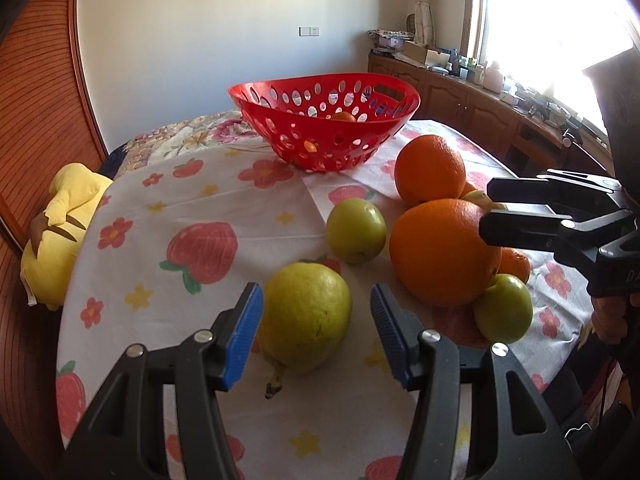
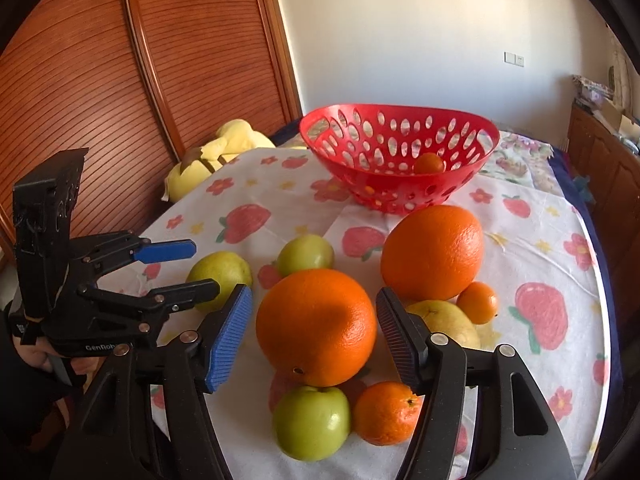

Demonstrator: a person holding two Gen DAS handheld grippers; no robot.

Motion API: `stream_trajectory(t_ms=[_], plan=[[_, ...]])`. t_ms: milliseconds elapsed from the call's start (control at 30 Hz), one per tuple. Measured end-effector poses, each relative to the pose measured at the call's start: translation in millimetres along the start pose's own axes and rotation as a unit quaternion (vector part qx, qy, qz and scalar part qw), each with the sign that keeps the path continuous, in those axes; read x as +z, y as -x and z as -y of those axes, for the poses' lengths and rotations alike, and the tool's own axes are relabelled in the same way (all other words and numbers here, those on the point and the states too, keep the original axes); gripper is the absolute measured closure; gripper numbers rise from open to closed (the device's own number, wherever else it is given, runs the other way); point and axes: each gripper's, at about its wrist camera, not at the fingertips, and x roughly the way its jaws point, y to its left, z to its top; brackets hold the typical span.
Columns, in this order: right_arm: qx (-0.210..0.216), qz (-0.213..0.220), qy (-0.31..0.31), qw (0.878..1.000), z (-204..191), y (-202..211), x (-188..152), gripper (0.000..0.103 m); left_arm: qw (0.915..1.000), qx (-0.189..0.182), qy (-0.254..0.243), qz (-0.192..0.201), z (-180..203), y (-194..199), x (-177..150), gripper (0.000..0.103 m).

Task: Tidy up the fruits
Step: 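Grasp the yellow pear with the left tool while the right tool grasps a large orange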

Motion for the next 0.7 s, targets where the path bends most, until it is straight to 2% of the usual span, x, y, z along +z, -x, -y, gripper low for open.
stream_trajectory(t_ms=[533, 700], plan=[[-0.010, -0.031, 0.007, 0.999, -3, -25, -12, 0.024, 0.9999, 0.008, 0.009, -0.007, -10, -14, -4, 0.047], [-0.014, -0.040, 0.010, 0.999, -5, -33, -14, 0.018, 0.9999, 0.011, 0.004, -0.007, -10, -16, -3, 0.047]])
